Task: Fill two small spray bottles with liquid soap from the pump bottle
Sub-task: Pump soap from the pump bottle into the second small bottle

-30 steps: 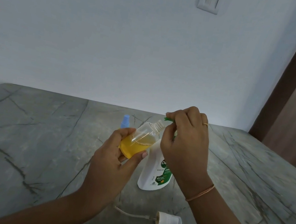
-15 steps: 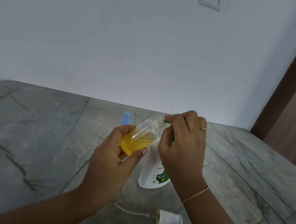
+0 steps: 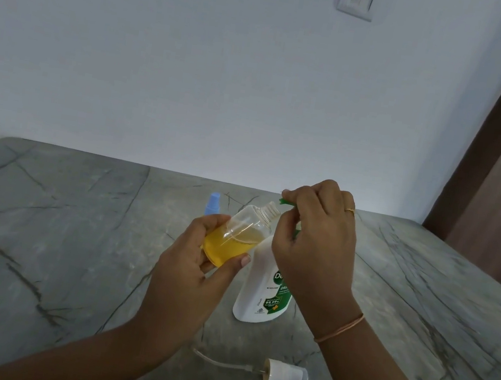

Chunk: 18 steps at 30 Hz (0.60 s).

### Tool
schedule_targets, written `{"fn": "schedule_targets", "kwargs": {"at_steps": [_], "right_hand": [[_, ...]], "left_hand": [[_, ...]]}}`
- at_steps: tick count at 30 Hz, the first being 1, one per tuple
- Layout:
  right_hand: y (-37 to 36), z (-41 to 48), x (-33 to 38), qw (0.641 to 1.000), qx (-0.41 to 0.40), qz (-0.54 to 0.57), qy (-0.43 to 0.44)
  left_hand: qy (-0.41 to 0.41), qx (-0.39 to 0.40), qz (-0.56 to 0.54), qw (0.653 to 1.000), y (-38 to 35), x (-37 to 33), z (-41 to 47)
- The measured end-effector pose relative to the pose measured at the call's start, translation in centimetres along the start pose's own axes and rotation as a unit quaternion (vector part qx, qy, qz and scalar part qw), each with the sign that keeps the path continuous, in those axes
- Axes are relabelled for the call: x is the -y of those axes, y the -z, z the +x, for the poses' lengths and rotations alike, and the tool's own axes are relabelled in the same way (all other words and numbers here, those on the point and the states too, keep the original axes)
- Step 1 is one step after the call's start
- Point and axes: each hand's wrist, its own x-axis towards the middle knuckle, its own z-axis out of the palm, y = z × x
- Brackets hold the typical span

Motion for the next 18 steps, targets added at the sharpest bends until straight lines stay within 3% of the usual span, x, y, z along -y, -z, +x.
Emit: {"fn": "schedule_targets", "kwargs": {"at_steps": [18], "right_hand": [[0.0, 0.1, 0.0, 1.000, 0.008, -0.001, -0.002]], "left_hand": [[0.005, 0.002, -0.003, 1.000, 0.0, 0.1, 0.0]]}}
